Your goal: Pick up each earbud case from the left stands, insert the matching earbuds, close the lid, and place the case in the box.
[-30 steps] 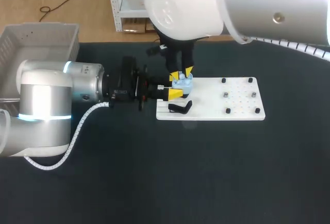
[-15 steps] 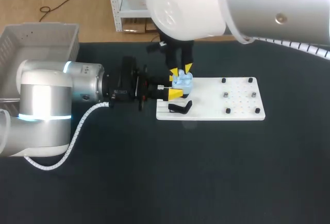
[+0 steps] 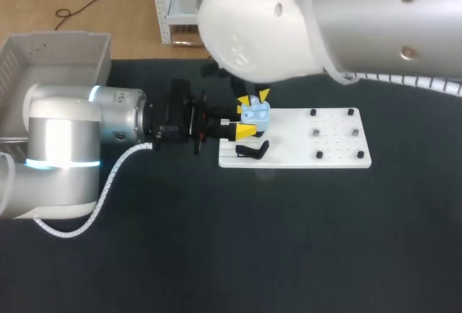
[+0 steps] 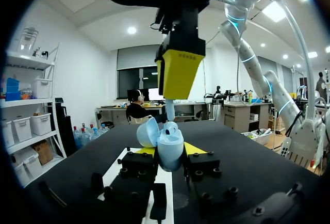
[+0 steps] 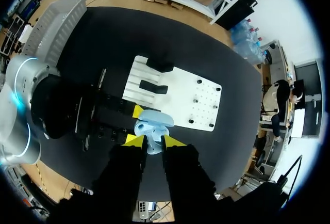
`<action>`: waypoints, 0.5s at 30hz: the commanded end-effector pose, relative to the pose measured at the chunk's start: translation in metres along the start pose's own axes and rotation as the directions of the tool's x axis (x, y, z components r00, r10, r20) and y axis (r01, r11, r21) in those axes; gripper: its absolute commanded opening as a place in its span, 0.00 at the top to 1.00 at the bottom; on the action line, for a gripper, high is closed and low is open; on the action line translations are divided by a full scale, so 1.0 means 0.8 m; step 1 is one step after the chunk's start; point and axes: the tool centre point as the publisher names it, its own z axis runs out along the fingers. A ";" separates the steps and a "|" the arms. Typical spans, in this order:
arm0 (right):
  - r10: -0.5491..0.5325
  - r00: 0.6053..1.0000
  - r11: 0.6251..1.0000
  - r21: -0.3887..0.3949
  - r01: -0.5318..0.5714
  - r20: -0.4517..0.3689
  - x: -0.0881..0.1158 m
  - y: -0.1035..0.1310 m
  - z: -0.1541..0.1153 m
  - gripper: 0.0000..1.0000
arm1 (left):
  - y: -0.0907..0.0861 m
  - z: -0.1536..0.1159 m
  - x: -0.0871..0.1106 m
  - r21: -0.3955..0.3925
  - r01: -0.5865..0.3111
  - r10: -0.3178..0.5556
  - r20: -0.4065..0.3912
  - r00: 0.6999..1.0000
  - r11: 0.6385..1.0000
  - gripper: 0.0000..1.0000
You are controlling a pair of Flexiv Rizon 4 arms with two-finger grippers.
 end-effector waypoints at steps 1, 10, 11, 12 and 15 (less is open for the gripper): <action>0.021 0.993 1.000 -0.013 -0.019 0.115 0.014 -0.005 0.001 1.00 | 0.000 -0.001 0.000 0.000 0.000 0.000 0.000 1.000 1.000 1.00; 0.053 0.986 0.998 -0.026 -0.050 0.156 0.010 -0.002 0.003 1.00 | 0.000 -0.001 0.000 0.000 0.000 0.000 0.000 1.000 1.000 1.00; 0.054 0.985 0.998 -0.022 -0.052 0.161 0.009 -0.001 0.004 1.00 | 0.000 -0.001 0.000 0.000 0.000 0.000 0.000 1.000 1.000 1.00; 0.055 0.984 0.998 -0.016 -0.053 0.167 0.008 0.000 0.004 1.00 | 0.000 -0.001 0.000 0.000 0.000 0.000 0.000 1.000 1.000 1.00; 0.056 0.981 0.998 0.009 -0.059 0.184 0.004 0.003 0.007 1.00 | 0.000 -0.001 0.000 0.000 0.000 0.000 0.000 1.000 1.000 1.00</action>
